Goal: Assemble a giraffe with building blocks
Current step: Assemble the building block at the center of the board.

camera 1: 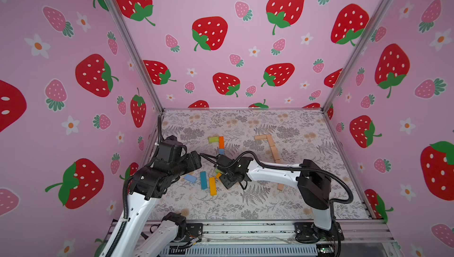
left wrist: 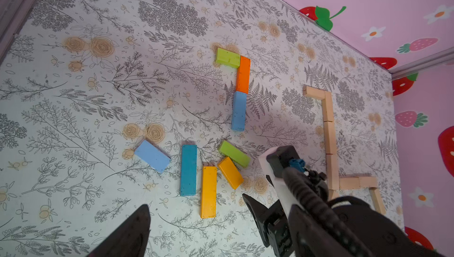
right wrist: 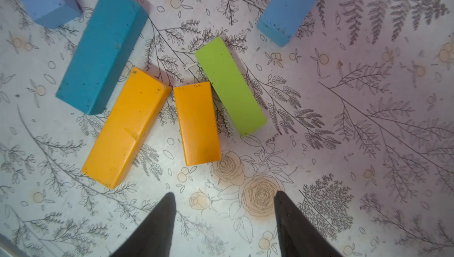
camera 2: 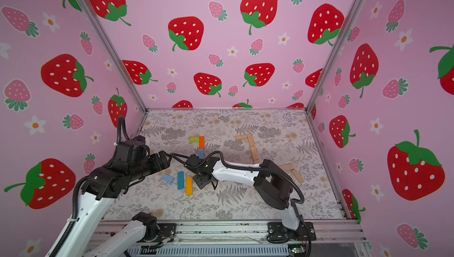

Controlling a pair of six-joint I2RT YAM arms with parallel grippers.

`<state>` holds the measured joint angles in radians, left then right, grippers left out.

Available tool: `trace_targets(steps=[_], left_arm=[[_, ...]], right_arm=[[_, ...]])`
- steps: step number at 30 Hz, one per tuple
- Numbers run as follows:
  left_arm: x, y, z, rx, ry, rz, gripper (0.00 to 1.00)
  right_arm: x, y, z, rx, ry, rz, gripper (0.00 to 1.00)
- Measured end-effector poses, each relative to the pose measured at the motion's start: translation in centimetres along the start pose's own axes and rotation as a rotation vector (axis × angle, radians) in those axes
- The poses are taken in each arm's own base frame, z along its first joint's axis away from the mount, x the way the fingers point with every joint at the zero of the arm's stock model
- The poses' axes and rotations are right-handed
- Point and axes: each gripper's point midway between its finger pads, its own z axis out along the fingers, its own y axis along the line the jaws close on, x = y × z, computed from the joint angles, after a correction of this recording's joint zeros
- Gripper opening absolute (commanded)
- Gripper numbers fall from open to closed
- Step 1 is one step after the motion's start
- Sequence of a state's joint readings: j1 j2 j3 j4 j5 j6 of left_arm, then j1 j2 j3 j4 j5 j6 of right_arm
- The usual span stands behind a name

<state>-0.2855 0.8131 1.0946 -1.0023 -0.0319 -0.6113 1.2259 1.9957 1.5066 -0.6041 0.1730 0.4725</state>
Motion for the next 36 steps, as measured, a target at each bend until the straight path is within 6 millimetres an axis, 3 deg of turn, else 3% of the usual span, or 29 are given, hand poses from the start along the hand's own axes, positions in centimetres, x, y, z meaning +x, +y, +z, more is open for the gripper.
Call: trace_targets(steps=[11, 16, 22, 30, 36], left_arm=[[1.0, 0.6, 0.1, 0.004, 0.033, -0.023, 0.89], [1.0, 0.7, 0.1, 0.002, 0.034, -0.029, 0.88], [0.9, 0.8, 0.2, 0.0, 0.037, -0.034, 0.88], [1.0, 0.9, 0.3, 0.0, 0.048, -0.038, 0.88], [1.0, 0.9, 0.3, -0.001, 0.047, -0.041, 0.88]], right_arm=[[-1.8, -2.3, 1.0, -0.002, 0.013, 0.013, 0.63], [-2.0, -2.9, 2.4, 0.0, 0.043, -0.01, 0.64], [-1.1, -2.7, 4.1, -0.008, 0.097, -0.048, 0.66], [-1.7, -1.7, 5.3, -0.045, 0.11, -0.093, 0.66], [-2.0, -1.2, 5.6, -0.067, 0.109, -0.104, 0.53]])
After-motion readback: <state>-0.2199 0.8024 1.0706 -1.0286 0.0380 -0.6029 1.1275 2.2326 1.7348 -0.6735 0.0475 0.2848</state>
